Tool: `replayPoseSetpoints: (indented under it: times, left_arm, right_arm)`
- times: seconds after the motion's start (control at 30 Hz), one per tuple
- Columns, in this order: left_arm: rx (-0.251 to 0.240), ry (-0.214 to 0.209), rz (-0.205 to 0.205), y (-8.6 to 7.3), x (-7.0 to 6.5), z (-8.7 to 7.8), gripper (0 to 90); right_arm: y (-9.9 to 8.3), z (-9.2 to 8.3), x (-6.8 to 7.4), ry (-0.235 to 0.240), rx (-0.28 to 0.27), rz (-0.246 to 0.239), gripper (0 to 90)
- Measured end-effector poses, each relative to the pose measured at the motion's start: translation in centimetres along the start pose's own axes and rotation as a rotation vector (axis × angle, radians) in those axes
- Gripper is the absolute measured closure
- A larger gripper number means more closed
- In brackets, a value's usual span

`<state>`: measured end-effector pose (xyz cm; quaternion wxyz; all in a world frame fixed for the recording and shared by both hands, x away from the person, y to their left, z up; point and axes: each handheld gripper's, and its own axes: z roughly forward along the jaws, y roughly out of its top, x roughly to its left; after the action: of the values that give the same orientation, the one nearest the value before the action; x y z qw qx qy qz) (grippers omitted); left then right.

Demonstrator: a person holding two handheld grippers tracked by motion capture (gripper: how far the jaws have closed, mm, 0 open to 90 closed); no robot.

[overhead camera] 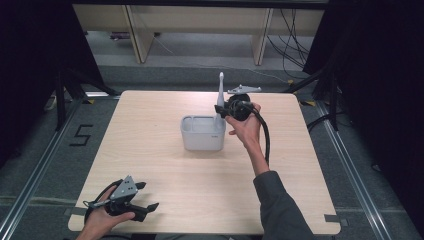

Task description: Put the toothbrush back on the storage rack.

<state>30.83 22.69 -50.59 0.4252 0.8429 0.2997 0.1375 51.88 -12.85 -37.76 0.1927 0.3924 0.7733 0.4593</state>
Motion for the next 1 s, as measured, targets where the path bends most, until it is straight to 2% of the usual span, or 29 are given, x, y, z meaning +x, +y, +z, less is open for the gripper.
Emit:
replayPoseSetpoints:
  times: [0.07, 0.1, 0.13, 0.17, 0.2, 0.23, 0.27, 0.3, 0.33, 0.37, 0.4, 0.43, 0.47, 0.5, 0.57, 0.6, 0.67, 0.7, 0.73, 0.8, 0.93, 0.97, 1.0]
  left_arm:
    - [-0.003, 0.003, -0.008, -0.1, 0.0, 0.1, 14.9]
    - [-0.006, 0.004, -0.009, -0.1, 0.0, 0.1, 14.9]
    - [0.002, 0.003, 0.002, 0.0, 0.0, 0.0, 14.9]
    - [-0.002, 0.007, -0.006, 0.0, 0.0, 0.0, 14.9]
    - [-0.006, -0.003, -0.011, 0.0, -0.1, 0.1, 14.9]
    - [0.011, 0.006, 0.008, -0.1, 0.0, 0.0, 14.9]
    - [0.002, 0.005, -0.003, -0.1, 0.0, 0.0, 14.9]
    - [-0.006, -0.003, -0.014, 0.0, -0.1, 0.1, 14.9]
    - [-0.001, 0.004, -0.004, 0.0, 0.0, 0.0, 14.9]
    - [-0.009, 0.004, -0.006, 0.0, -0.1, 0.0, 14.9]
    - [-0.005, -0.003, -0.01, 0.0, -0.1, 0.1, 14.9]
    - [0.007, 0.002, 0.006, -0.1, 0.1, 0.0, 14.9]
    - [-0.005, 0.002, -0.01, -0.1, -0.1, 0.1, 14.9]
    - [0.0, -0.001, -0.003, 0.0, 0.0, 0.0, 14.9]
    - [-0.003, -0.001, -0.004, 0.0, 0.0, 0.0, 14.9]
    - [-0.008, 0.0, -0.014, -0.1, -0.1, 0.1, 14.9]
    - [-0.003, 0.001, -0.009, 0.0, 0.0, 0.1, 14.9]
    - [-0.005, -0.003, -0.017, 0.0, -0.1, 0.1, 14.9]
    - [0.0, 0.0, -0.004, 0.0, -0.1, 0.0, 14.9]
    - [0.002, 0.005, -0.005, -0.1, 0.0, 0.1, 14.9]
    - [-0.001, 0.001, -0.002, 0.0, -0.1, 0.1, 14.9]
    - [0.012, 0.003, 0.011, 0.0, 0.1, 0.0, 14.9]
    - [0.0, 0.005, -0.007, -0.1, 0.0, 0.1, 14.9]
  right_arm:
    - [-0.2, 0.1, -0.1, -0.009, 0.006, -0.027, 66.7]
    - [-0.2, 0.1, 0.1, -0.005, 0.018, -0.005, 66.7]
    - [-0.3, 0.1, 0.0, -0.012, 0.011, -0.039, 66.7]
    - [-0.3, 0.1, 0.2, -0.008, 0.023, -0.023, 66.7]
    - [-0.3, 0.1, 0.2, -0.008, 0.028, -0.032, 66.8]
    - [-0.4, 0.3, 0.2, 0.001, 0.022, -0.028, 66.7]
    - [-0.5, 0.3, 0.1, -0.009, 0.02, -0.042, 66.7]
    - [-0.5, 0.2, 0.3, -0.011, 0.033, -0.018, 66.7]
    - [-0.7, 0.5, 0.2, -0.014, 0.018, -0.039, 66.7]
    - [-0.7, 0.4, 0.3, -0.011, 0.04, -0.027, 66.8]
    - [-0.8, 0.5, 0.3, -0.004, 0.039, -0.019, 66.7]
    - [-1.0, 0.6, 0.3, -0.014, 0.029, -0.023, 66.8]
    - [-1.0, 0.6, 0.1, -0.01, 0.039, -0.033, 66.8]
    - [-1.2, 0.6, 0.2, -0.01, 0.045, -0.016, 66.8]
    - [-1.4, 0.8, 0.3, -0.008, 0.055, -0.017, 66.8]
    - [-1.6, 0.9, 0.2, -0.021, 0.044, -0.035, 66.8]
    - [-1.7, 0.8, 0.2, -0.009, 0.058, -0.016, 66.8]
    - [-1.9, 1.0, 0.1, -0.012, 0.044, -0.04, 66.8]
    - [-1.9, 1.0, 0.1, -0.007, 0.056, -0.034, 66.8]
    - [-2.0, 0.9, 0.2, -0.011, 0.063, -0.015, 66.8]
    - [-2.1, 1.0, 0.1, -0.012, 0.063, -0.032, 66.8]
    - [-2.1, 1.1, 0.1, -0.011, 0.063, -0.034, 66.8]
    - [-2.2, 1.1, 0.1, -0.013, 0.062, -0.032, 66.8]
